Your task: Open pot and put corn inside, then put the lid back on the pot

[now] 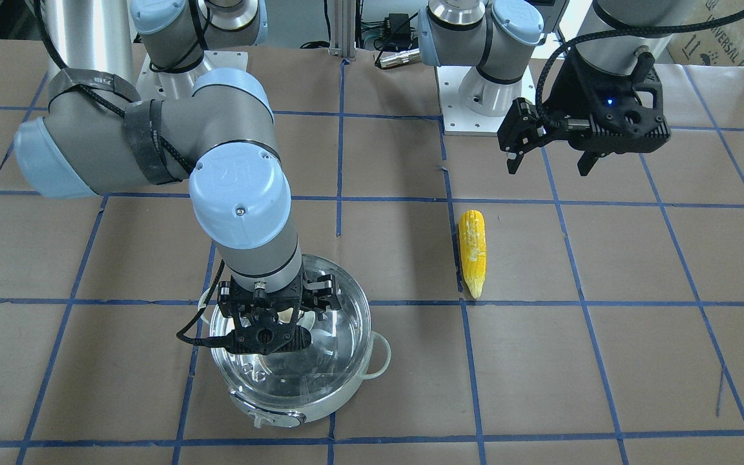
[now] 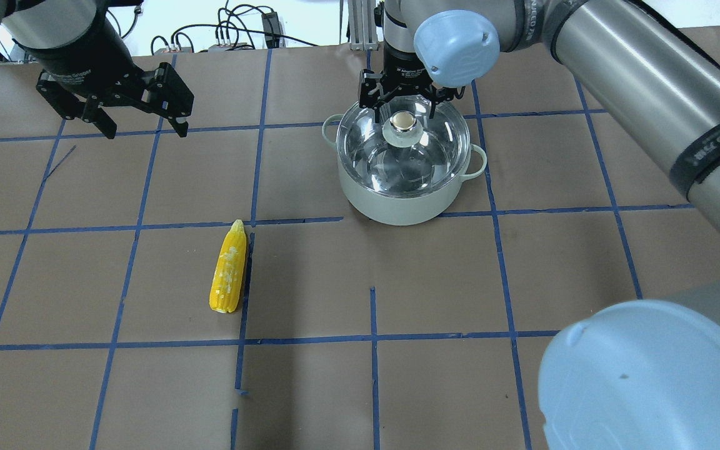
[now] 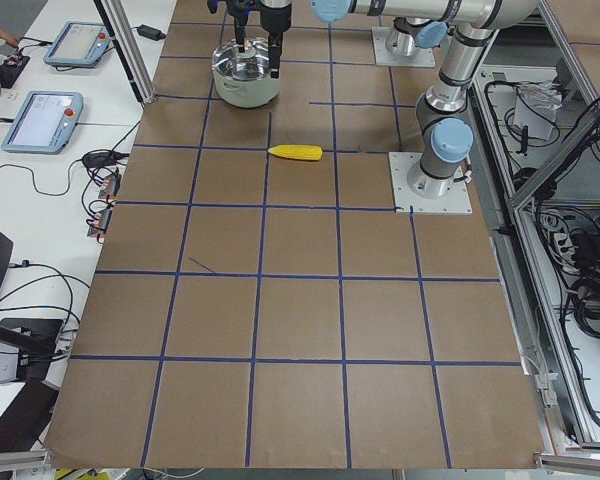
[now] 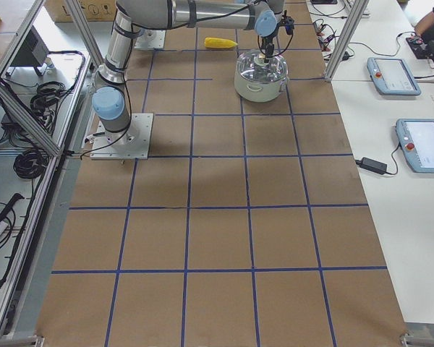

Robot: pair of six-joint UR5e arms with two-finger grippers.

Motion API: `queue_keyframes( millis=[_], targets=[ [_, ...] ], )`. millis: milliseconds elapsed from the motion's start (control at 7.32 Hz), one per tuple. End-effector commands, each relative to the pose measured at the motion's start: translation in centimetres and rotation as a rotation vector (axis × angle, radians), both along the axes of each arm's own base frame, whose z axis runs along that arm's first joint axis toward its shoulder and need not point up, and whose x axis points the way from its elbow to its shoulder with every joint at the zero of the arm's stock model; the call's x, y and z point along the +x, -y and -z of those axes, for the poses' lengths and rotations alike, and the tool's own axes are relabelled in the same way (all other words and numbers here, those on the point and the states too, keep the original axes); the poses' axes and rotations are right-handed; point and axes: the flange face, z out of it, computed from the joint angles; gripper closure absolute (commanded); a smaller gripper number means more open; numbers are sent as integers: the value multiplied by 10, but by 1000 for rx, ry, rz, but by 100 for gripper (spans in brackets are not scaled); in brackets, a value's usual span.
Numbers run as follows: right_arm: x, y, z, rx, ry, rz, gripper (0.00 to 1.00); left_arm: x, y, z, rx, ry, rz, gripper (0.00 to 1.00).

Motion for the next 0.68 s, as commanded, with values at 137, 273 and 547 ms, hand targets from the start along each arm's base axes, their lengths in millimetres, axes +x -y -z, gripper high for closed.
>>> queue_keyframes(
  millis=[137,273,547],
  targets=[
    [1,2,12,18,-2,0,10,0,0,1,5,-1,0,0],
    [1,4,15,21,-5,0,18,0,1,2,5,0,2,0],
    [1,5,11,14,-8,0,41,0,1,2,3,-1,2,0]
  ],
)
